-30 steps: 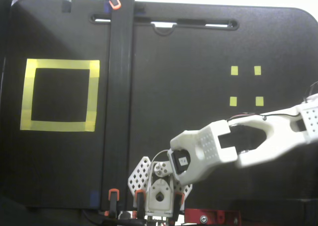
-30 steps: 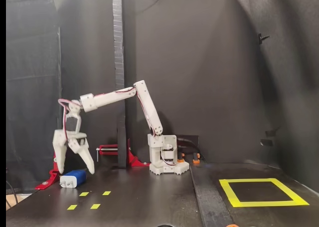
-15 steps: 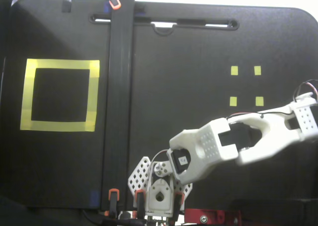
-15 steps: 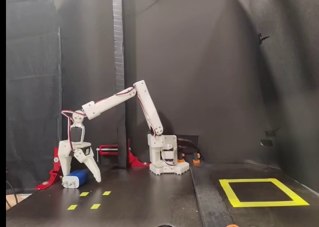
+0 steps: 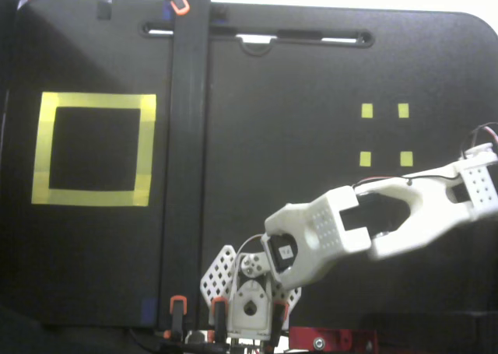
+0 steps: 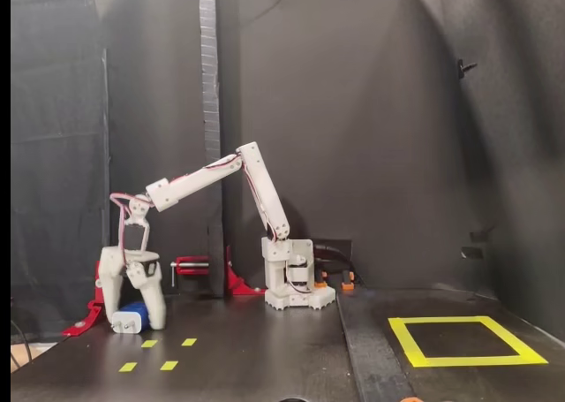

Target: Grasp the block and place it in the designated area.

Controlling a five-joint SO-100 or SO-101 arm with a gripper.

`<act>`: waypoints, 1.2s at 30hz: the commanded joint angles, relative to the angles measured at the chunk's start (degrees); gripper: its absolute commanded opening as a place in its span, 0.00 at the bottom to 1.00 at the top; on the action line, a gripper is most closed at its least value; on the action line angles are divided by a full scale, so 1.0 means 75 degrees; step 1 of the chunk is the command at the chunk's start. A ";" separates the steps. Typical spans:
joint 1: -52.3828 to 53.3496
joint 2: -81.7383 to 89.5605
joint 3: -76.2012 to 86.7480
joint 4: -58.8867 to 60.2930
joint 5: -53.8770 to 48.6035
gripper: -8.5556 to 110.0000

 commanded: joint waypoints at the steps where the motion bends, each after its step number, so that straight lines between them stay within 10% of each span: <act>1: 0.0082 -0.0070 0.0082 -0.0082 -0.0047 0.26; 36: -0.0398 -0.0012 -0.1805 0.2367 0.1324 0.25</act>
